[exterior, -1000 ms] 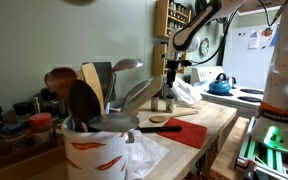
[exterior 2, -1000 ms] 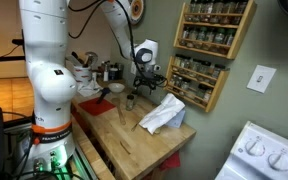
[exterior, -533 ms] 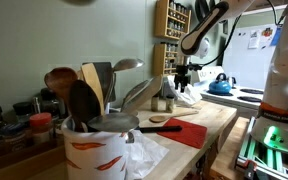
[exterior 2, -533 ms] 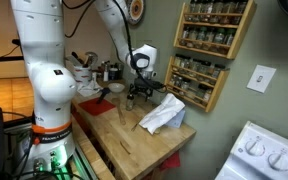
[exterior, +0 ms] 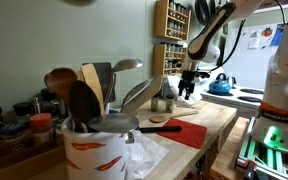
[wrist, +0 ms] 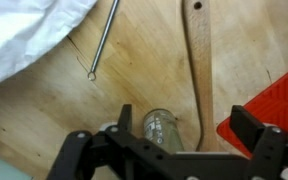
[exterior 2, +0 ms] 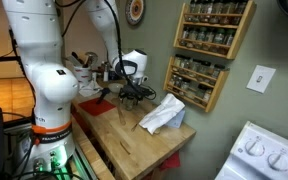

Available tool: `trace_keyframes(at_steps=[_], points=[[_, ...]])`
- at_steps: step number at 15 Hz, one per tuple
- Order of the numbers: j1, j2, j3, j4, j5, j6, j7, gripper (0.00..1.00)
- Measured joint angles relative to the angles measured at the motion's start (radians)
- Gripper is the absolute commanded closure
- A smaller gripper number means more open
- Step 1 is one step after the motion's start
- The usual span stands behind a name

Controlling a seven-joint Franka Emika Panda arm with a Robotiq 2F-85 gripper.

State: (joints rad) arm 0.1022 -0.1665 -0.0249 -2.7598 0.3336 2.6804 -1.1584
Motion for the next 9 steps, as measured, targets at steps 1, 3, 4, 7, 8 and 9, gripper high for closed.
trace_keyframes(at_steps=[1,3,4,7,8,9], points=[[0.022,0.004,0.001,0.002,0.027,0.025,-0.006,0.00],[0.065,0.022,0.008,0.005,0.060,0.082,-0.006,0.00],[0.081,0.034,0.013,0.005,0.065,0.107,-0.006,0.00],[0.088,0.086,0.021,0.005,0.037,0.164,-0.001,0.00],[0.078,0.106,0.021,0.006,-0.002,0.175,0.014,0.00],[0.065,0.126,0.021,0.006,-0.051,0.184,0.038,0.00]])
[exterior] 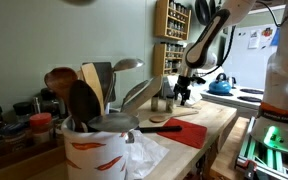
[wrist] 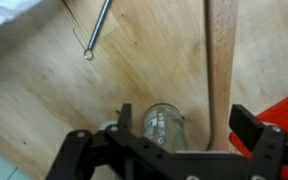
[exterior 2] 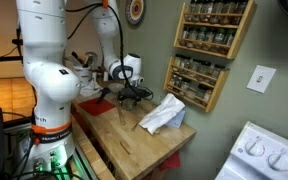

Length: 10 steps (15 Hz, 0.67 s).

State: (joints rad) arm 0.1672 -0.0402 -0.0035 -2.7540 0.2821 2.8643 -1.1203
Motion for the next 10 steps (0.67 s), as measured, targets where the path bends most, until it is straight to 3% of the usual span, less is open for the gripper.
trace_keyframes(at_steps=[5,10], points=[[-0.066,0.068,0.000,0.000,-0.255,0.002,0.152,0.00],[-0.076,0.089,0.020,0.000,-0.288,-0.028,0.163,0.00]])
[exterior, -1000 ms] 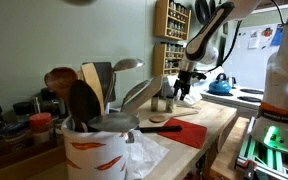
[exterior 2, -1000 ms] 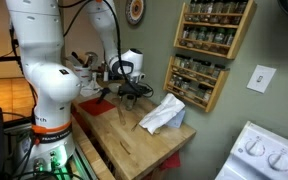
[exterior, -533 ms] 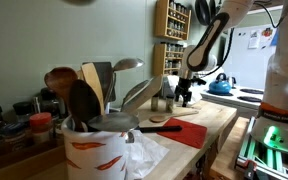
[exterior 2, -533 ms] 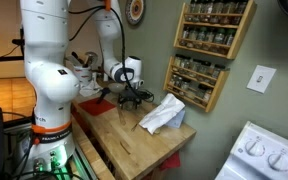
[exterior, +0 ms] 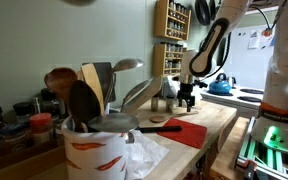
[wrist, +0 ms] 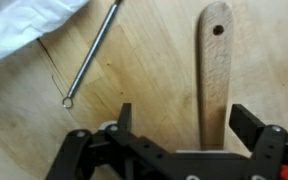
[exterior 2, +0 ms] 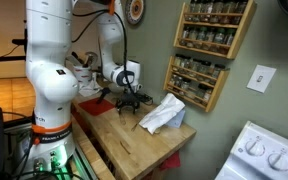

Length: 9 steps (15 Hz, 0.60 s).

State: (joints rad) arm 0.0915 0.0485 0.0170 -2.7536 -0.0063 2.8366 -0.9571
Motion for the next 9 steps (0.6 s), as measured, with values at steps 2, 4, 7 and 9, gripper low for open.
trace_keyframes(at_steps=[2,4,7,9], points=[[0.000,0.010,0.017,0.000,0.000,-0.011,0.000,0.00],[0.000,0.025,0.037,0.000,0.000,-0.012,0.007,0.04],[0.000,0.041,0.053,0.000,-0.009,-0.012,0.037,0.32],[-0.001,0.044,0.054,0.004,-0.025,-0.011,0.061,0.49]])
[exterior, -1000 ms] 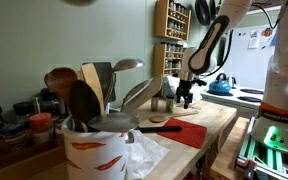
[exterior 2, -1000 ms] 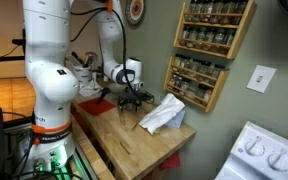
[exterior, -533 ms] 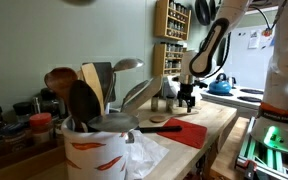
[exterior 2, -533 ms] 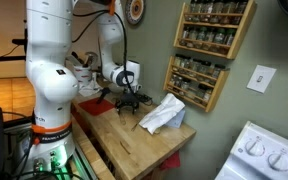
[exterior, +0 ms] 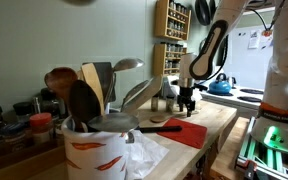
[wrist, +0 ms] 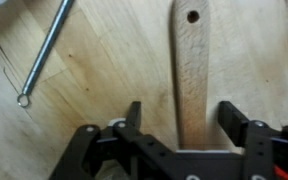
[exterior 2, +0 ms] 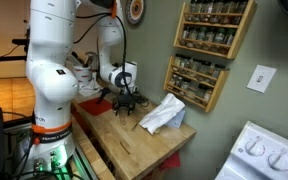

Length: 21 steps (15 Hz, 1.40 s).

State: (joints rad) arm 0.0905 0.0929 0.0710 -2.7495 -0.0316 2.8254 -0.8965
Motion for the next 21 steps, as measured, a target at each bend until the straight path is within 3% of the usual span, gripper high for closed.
trace_keyframes(at_steps=[6,8,13,21], points=[[-0.008,-0.012,0.000,0.004,-0.048,-0.001,0.044,0.93],[-0.009,-0.021,0.000,0.005,-0.066,-0.006,0.057,0.97],[-0.039,-0.034,-0.015,0.010,-0.108,-0.032,0.059,0.93],[-0.062,-0.233,-0.039,0.012,-0.116,-0.250,-0.154,0.93]])
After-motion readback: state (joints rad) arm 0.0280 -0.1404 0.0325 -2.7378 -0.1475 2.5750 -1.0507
